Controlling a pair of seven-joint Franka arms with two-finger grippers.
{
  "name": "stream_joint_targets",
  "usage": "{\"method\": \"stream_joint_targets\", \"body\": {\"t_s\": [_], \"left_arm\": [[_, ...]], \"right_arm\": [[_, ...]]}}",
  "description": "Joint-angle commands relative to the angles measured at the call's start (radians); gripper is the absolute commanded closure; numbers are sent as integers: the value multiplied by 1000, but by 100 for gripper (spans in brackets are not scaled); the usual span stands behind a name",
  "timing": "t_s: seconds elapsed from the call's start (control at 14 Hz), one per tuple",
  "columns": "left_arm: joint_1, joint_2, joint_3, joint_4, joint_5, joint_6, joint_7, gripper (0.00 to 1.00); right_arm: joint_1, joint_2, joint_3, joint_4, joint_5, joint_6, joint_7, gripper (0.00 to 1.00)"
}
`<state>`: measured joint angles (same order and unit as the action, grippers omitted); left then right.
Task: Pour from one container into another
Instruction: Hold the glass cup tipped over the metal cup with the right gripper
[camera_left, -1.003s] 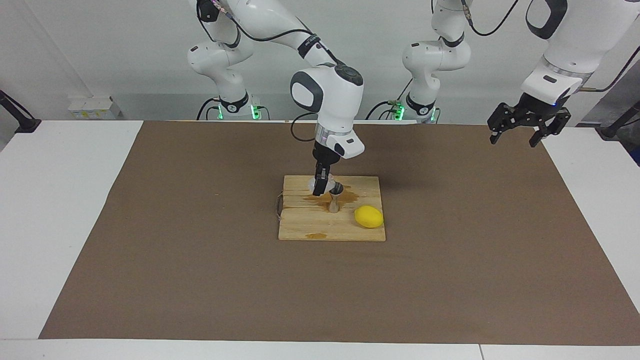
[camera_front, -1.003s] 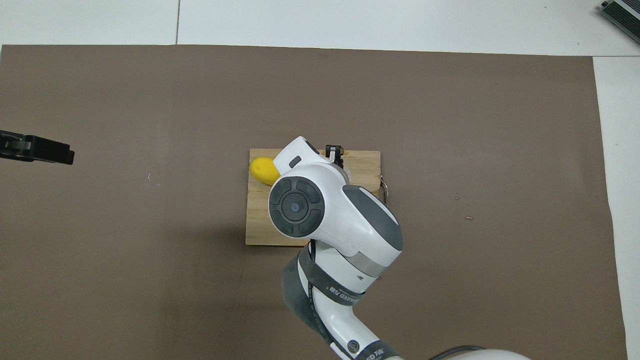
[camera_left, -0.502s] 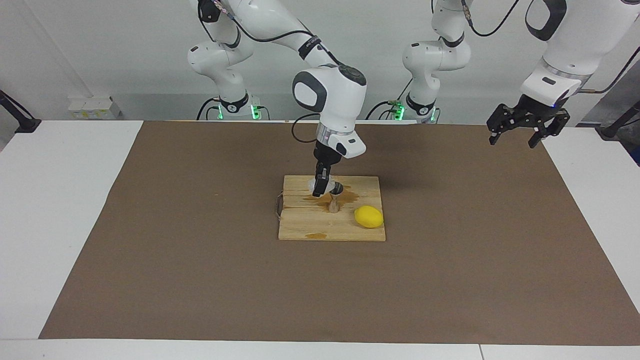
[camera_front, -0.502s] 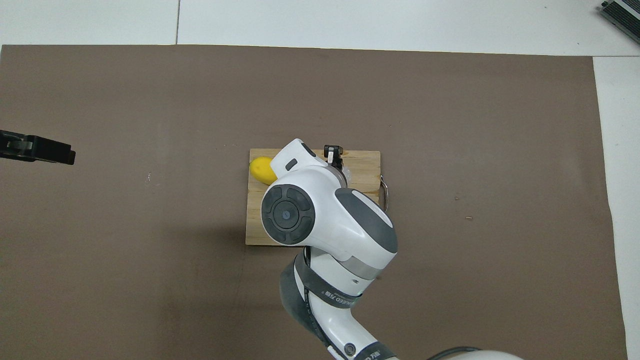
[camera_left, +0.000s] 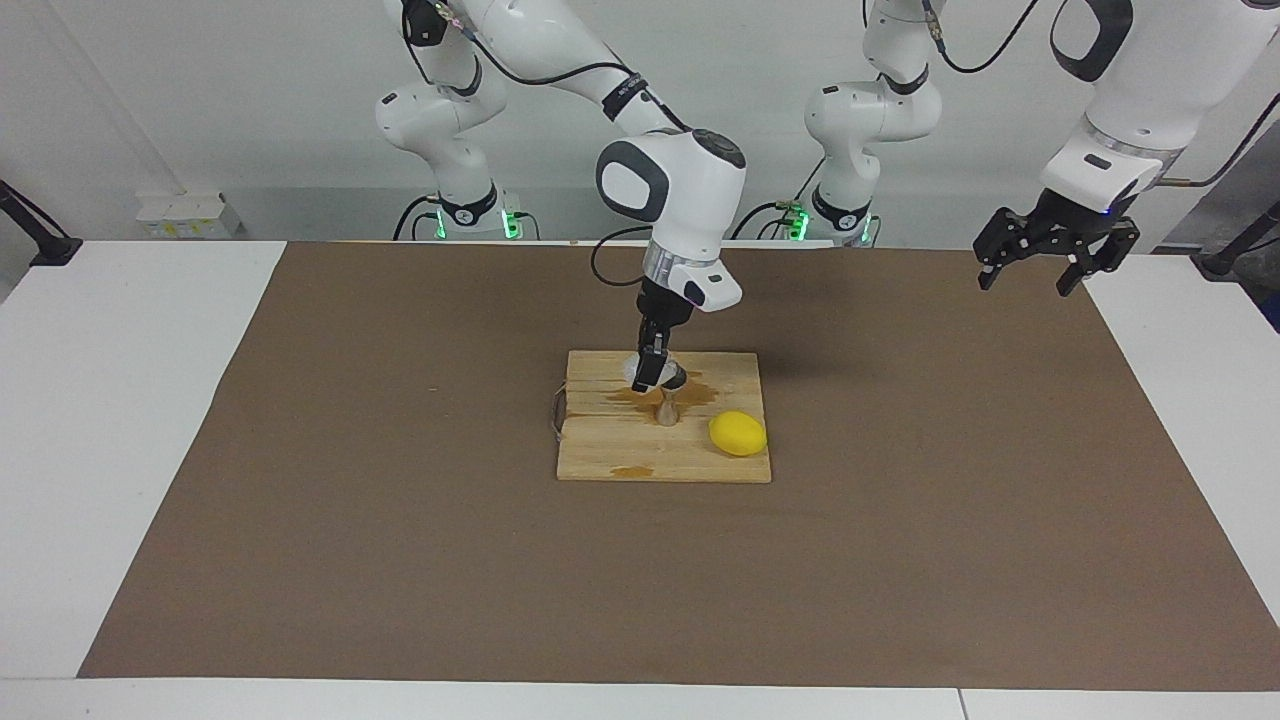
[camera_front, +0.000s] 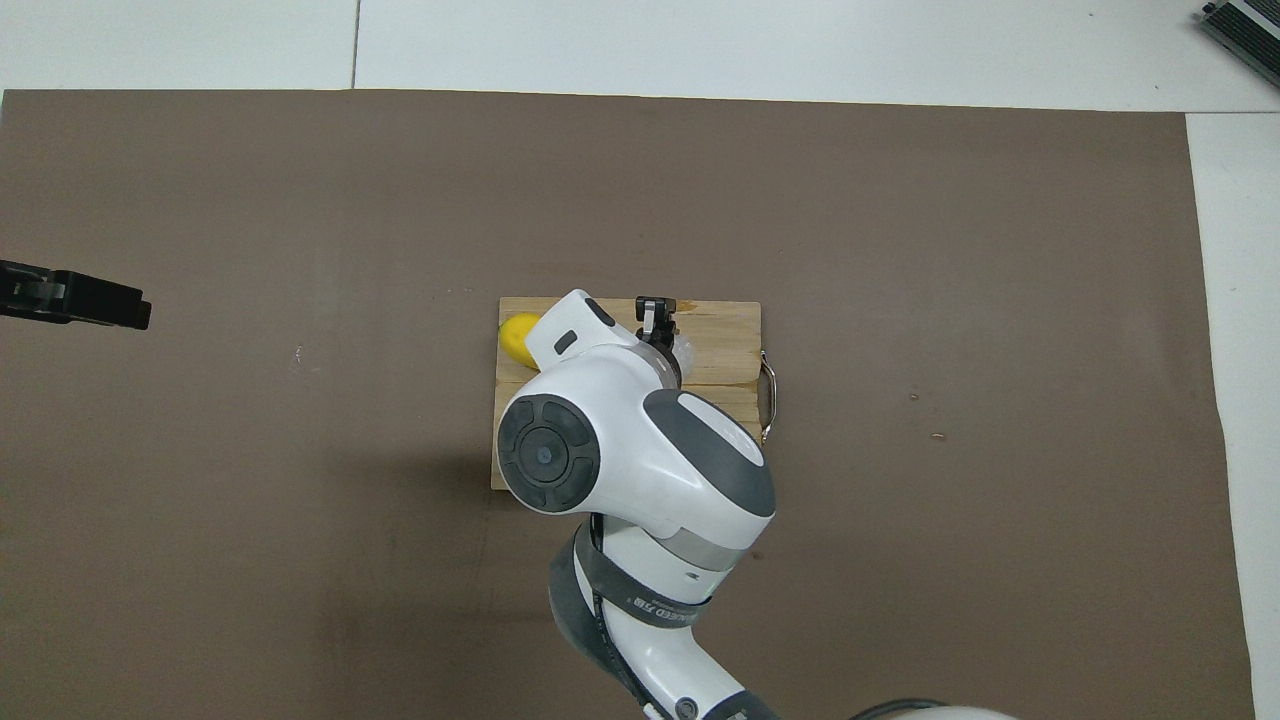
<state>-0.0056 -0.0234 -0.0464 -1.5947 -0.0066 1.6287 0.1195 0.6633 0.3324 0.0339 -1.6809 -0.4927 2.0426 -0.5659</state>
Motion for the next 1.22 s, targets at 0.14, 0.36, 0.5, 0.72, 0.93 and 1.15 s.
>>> {"method": "stream_joint_targets", "body": {"t_s": [0.14, 0.36, 0.5, 0.72, 0.93, 1.15], "left_arm": [[-8, -6, 3, -7, 14, -4, -4, 0], [-8, -6, 3, -7, 14, -3, -4, 0], [-8, -6, 3, -7, 14, -4, -3, 0], [-10, -6, 3, -7, 14, -3, -4, 0], [-10, -4, 3, -7, 14, -3, -4, 0], [-10, -4, 3, -7, 14, -3, -6, 0]], "right_arm": [[2, 13, 9, 23, -63, -29, 34, 57], [4, 13, 9, 21, -78, -29, 43, 57], [4, 13, 9, 20, -87, -29, 47, 57], [16, 13, 9, 15, -95, -35, 47, 57], [19, 13, 9, 13, -115, -39, 47, 57], [21, 13, 9, 13, -116, -39, 49, 57]]}}
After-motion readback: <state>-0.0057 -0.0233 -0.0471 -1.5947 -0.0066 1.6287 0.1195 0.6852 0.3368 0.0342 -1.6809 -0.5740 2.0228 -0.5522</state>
